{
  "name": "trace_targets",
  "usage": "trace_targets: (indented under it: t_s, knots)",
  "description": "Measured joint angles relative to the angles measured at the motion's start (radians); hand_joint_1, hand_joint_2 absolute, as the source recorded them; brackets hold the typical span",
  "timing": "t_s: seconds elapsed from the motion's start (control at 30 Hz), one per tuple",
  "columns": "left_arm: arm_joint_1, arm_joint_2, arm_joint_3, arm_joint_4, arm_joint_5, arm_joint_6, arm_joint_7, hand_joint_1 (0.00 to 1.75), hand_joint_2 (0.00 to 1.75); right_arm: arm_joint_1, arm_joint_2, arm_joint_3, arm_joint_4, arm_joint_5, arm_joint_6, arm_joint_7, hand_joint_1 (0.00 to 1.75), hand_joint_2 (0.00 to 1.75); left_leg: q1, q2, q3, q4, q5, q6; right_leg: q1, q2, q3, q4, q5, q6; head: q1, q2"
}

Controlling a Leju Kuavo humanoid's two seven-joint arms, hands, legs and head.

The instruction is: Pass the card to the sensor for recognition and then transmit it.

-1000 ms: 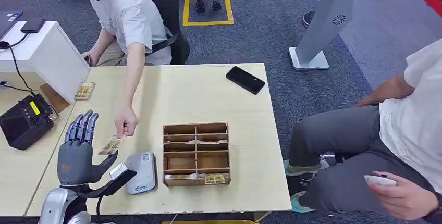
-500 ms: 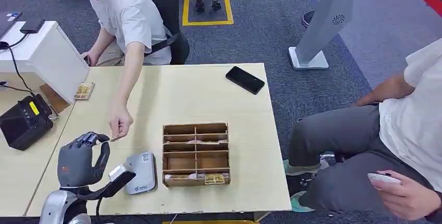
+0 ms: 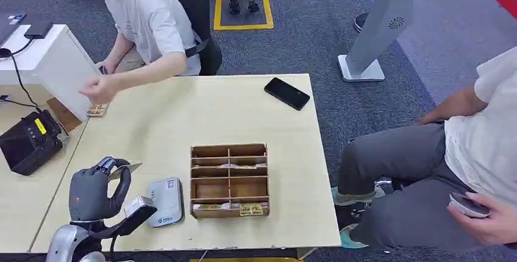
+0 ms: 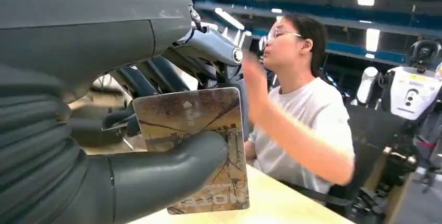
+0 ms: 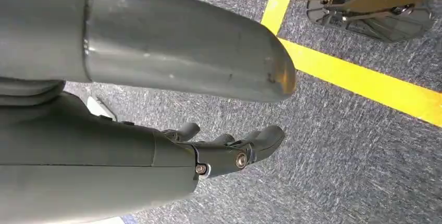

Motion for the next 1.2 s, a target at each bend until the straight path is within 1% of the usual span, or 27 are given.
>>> trace_targets:
  t_s: [0.13,0.17,0.2,0.23,0.27,0.37,0.43,0.6,0.7,0.83,1.0,1.2]
  knots:
    - [0.005,-0.007,-0.003,-0.030,0.097,-0.048,-0.004,1.75,1.75,0.001,0.000,0.000,0.002,-0.002,-0.011,0.001,0.00,0.00,0.000,0.000,0.000,0.000,0.000,0.000,0.000,0.000,0.000,0.000,0.000,0.000,0.000,0.000]
    - [0.005,-0.012,-0.003,-0.038,0.150,-0.075,-0.001,1.75,1.75,0.001,0.000,0.000,0.002,-0.006,-0.019,0.002,0.00,0.00,0.000,0.000,0.000,0.000,0.000,0.000,0.000,0.000,0.000,0.000,0.000,0.000,0.000,0.000]
    - [0.005,-0.017,-0.004,-0.046,0.235,-0.112,0.007,1.75,1.75,0.001,0.000,0.000,0.002,-0.008,-0.024,0.004,0.00,0.00,0.000,0.000,0.000,0.000,0.000,0.000,0.000,0.000,0.000,0.000,0.000,0.000,0.000,0.000]
    - [0.005,-0.024,-0.004,-0.057,0.349,-0.160,0.018,1.75,1.75,0.001,0.000,0.000,0.002,-0.010,-0.030,0.007,0.00,0.00,0.000,0.000,0.000,0.000,0.000,0.000,0.000,0.000,0.000,0.000,0.000,0.000,0.000,0.000]
    - [0.005,-0.029,-0.004,-0.067,0.440,-0.212,0.030,1.75,1.75,0.001,0.000,0.000,0.002,-0.012,-0.034,0.008,0.00,0.00,0.000,0.000,0.000,0.000,0.000,0.000,0.000,0.000,0.000,0.000,0.000,0.000,0.000,0.000]
    - [0.002,-0.042,-0.004,-0.081,0.592,-0.253,0.060,1.75,1.75,0.001,0.000,0.000,0.002,-0.017,-0.045,0.008,0.00,0.00,0.000,0.000,0.000,0.000,0.000,0.000,0.000,0.000,0.000,0.000,0.000,0.000,0.000,0.000]
    - [0.000,-0.045,-0.004,-0.081,0.645,-0.258,0.079,1.75,1.75,0.001,0.000,-0.001,0.002,-0.023,-0.049,0.003,0.00,0.00,0.000,0.000,0.000,0.000,0.000,0.000,0.000,0.000,0.000,0.000,0.000,0.000,0.000,0.000]
    - [0.000,-0.052,-0.005,-0.081,0.662,-0.249,0.109,1.75,1.75,0.000,0.017,-0.002,0.008,-0.026,-0.083,0.007,0.00,0.00,0.000,0.000,0.000,0.000,0.000,0.000,0.000,0.000,0.000,0.000,0.000,0.000,0.000,0.000]
    - [-0.001,-0.053,-0.010,-0.081,0.663,-0.247,0.113,1.75,1.75,0.000,0.022,-0.002,0.010,-0.026,-0.089,0.010,0.00,0.00,0.000,0.000,0.000,0.000,0.000,0.000,0.000,0.000,0.000,0.000,0.000,0.000,0.000,0.000]
    - [-0.001,-0.053,-0.019,-0.074,0.640,-0.223,0.140,1.75,1.75,-0.001,0.022,-0.002,0.019,-0.026,-0.099,0.010,0.00,0.00,0.000,0.000,0.000,0.000,0.000,0.000,0.000,0.000,0.000,0.000,0.000,0.000,0.000,0.000]
    - [-0.001,-0.056,-0.021,-0.050,0.635,-0.217,0.146,1.75,1.75,-0.005,0.022,-0.002,0.036,-0.026,-0.109,0.005,0.00,0.00,0.000,0.000,0.000,0.000,0.000,0.000,0.000,0.000,0.000,0.000,0.000,0.000,0.000,0.000]
    - [0.007,-0.061,-0.021,-0.024,0.600,-0.217,0.160,1.75,1.75,-0.013,0.022,-0.002,0.064,-0.026,-0.124,-0.005,0.00,0.00,0.000,0.000,0.000,0.000,0.000,0.000,0.000,0.000,0.000,0.000,0.000,0.000,0.000,0.000]
